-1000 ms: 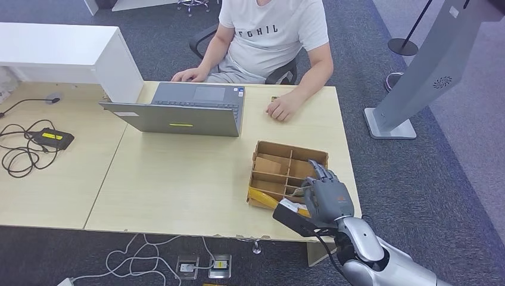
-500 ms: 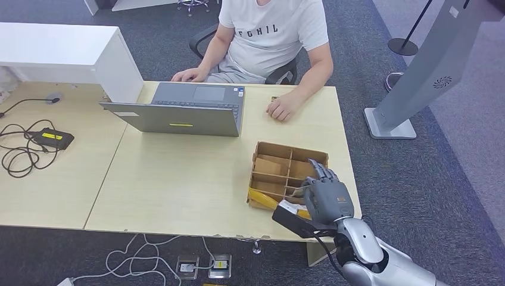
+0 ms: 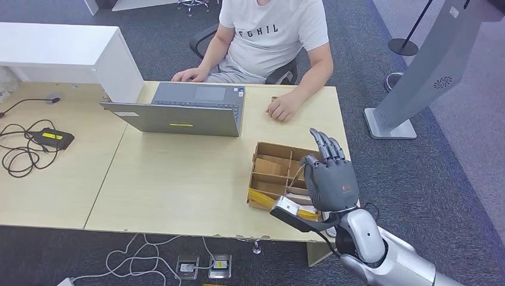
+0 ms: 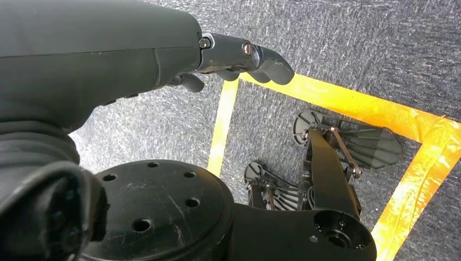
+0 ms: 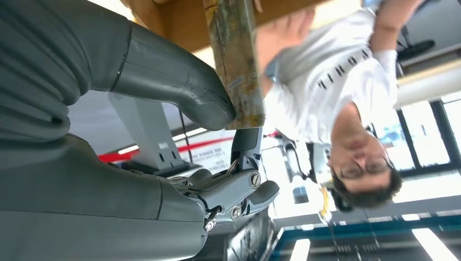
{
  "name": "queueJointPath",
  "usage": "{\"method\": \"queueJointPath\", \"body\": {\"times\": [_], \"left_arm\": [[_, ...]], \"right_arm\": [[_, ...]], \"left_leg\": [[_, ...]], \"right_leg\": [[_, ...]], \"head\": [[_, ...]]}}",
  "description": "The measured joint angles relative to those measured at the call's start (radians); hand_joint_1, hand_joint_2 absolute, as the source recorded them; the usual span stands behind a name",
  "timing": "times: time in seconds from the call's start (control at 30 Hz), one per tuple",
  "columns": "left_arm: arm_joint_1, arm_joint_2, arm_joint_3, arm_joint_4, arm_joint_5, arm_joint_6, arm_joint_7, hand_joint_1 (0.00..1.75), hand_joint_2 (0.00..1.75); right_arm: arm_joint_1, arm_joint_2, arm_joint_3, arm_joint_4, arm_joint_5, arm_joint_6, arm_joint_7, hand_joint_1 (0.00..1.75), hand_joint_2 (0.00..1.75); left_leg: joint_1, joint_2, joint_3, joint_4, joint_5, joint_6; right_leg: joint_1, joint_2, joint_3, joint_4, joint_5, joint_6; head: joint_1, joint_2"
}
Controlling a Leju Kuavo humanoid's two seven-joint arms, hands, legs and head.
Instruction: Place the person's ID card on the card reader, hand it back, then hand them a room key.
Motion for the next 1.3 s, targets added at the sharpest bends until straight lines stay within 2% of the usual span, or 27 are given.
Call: {"method": "queueJointPath", "body": {"times": [0.23, 0.53, 0.73, 1.1, 1.3], "left_arm": [[0.000, -0.002, 0.000, 0.000, 0.000, 0.006, -0.005, 0.00, 0.00], [0.000, -0.008, 0.000, 0.000, 0.004, 0.015, -0.005, 0.00, 0.00], [-0.001, -0.009, 0.000, 0.000, -0.002, 0.012, -0.011, 0.00, 0.00], [-0.002, -0.005, -0.027, 0.000, -0.041, -0.020, -0.019, 0.00, 0.00], [-0.003, -0.004, -0.035, 0.000, -0.041, -0.020, -0.019, 0.00, 0.00]], "right_arm": [[0.002, 0.044, -0.055, 0.002, 0.054, -0.026, -0.040, 1.75, 1.75], [0.009, 0.076, -0.100, 0.007, 0.053, -0.026, -0.058, 1.75, 1.75], [0.004, 0.100, -0.133, 0.027, 0.015, -0.025, -0.105, 1.75, 1.75], [-0.156, 0.147, -0.165, 0.204, -0.057, -0.050, -0.145, 1.75, 1.75], [-0.185, 0.167, -0.170, 0.264, -0.058, -0.052, -0.149, 1.75, 1.75]], "left_leg": [[0.000, 0.000, 0.000, 0.000, 0.000, 0.000], [0.000, 0.000, 0.000, 0.000, 0.000, 0.000], [0.000, 0.000, 0.000, 0.000, 0.000, 0.000], [0.000, 0.000, 0.000, 0.000, 0.000, 0.000], [0.000, 0.000, 0.000, 0.000, 0.000, 0.000]], "right_leg": [[0.000, 0.000, 0.000, 0.000, 0.000, 0.000], [0.000, 0.000, 0.000, 0.000, 0.000, 0.000], [0.000, 0.000, 0.000, 0.000, 0.000, 0.000], [0.000, 0.000, 0.000, 0.000, 0.000, 0.001], [0.000, 0.000, 0.000, 0.000, 0.000, 0.001]], "head": [[0.000, 0.000], [0.000, 0.000], [0.000, 0.000], [0.000, 0.000], [0.000, 0.000]]}}
